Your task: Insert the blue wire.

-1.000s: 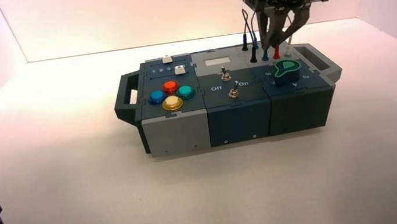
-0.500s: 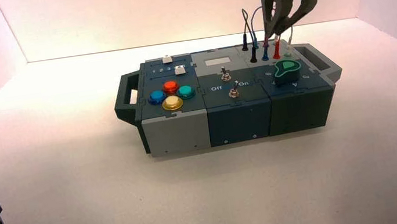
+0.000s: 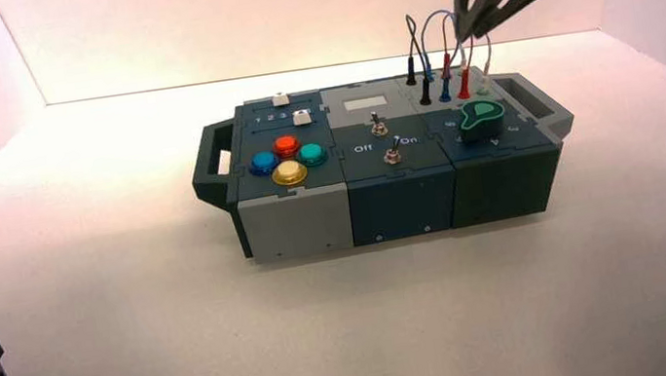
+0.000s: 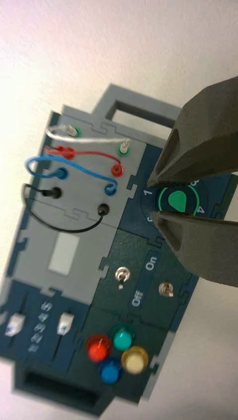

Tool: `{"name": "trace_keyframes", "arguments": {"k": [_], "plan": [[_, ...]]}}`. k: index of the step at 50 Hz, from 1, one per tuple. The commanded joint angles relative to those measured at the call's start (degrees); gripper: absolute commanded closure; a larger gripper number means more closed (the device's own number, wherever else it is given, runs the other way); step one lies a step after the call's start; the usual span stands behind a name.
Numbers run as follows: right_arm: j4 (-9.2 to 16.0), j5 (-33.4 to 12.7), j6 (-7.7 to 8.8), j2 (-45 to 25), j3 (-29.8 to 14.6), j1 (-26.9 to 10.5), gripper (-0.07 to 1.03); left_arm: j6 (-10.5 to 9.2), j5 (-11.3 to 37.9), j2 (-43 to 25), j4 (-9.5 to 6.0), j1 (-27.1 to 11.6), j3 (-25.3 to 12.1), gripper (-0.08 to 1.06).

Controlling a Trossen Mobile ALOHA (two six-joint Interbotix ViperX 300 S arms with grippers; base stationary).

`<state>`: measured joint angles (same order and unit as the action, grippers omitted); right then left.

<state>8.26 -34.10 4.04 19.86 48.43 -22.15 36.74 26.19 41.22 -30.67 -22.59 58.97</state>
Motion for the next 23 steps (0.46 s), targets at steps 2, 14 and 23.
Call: {"name": "trace_keyframes", "arguments": {"k": [2, 14, 23], "plan": [[0.00, 0.70, -0.18, 4.22, 0.00, -0.09, 0.71, -0.18, -3.08, 0.88, 0.09, 0.79, 0.26, 1.01], [0.00, 0.53, -0.26, 5.80, 1.58, 0.00, 0.71, -0.18, -4.48, 0.88, 0.09, 0.97, 0.88, 1.01], [0.00, 0.44, -0.35, 5.89, 2.37, 0.09, 0.71, 0.00, -4.92, 0.70, 0.18, 0.97, 0.88, 1.01]]}}
